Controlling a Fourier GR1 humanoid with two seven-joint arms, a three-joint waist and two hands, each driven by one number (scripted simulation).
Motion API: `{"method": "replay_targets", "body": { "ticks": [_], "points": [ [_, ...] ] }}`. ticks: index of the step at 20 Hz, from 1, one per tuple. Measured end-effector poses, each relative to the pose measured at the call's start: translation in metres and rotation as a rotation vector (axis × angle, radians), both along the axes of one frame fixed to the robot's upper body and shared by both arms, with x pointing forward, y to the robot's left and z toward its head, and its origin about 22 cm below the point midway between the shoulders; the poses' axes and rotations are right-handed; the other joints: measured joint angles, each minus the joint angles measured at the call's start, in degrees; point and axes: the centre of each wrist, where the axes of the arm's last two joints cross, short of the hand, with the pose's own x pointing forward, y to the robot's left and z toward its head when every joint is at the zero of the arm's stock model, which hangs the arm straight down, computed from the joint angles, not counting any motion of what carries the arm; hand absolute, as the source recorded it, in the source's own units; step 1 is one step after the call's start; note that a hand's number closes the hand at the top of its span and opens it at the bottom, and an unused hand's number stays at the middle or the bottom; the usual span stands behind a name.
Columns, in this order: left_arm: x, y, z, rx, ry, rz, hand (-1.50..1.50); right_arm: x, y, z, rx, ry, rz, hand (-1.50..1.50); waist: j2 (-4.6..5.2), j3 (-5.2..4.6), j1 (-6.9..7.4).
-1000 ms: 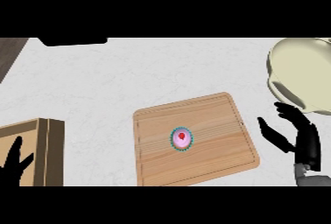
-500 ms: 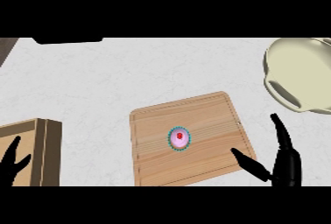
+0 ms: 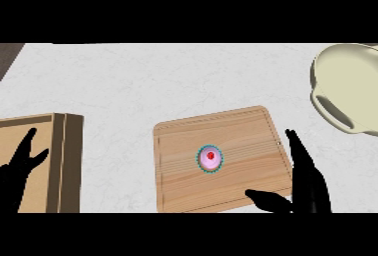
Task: Pick the cupcake from the cutting board and place it in the pot
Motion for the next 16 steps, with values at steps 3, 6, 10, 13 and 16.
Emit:
{"method": "replay_targets", "body": {
  "ticks": [3,6,10,13,16],
  "points": [
    [0.008,-0.004,0.002,-0.001,-0.019,-0.023,0.0,0.007,0.014,0.017,-0.039,0.154,0.017,-1.5,0.18,0.05,0.99],
    [0.017,-0.006,0.006,-0.006,-0.032,-0.045,0.0,0.014,0.031,0.031,-0.063,0.293,0.055,-1.5,0.3,0.17,1.77],
    [0.022,-0.011,0.003,-0.009,-0.038,-0.061,0.0,0.028,0.055,0.053,-0.037,0.377,0.114,-1.5,0.28,0.38,2.48],
    [0.028,-0.011,0.001,-0.009,-0.024,-0.063,0.0,0.039,0.068,0.064,-0.008,0.409,0.15,-1.5,0.25,0.47,2.42],
    [0.031,-0.01,-0.002,-0.008,-0.015,-0.066,0.0,0.051,0.079,0.069,-0.001,0.44,0.178,-1.5,0.24,0.5,2.55]
  ]
}}
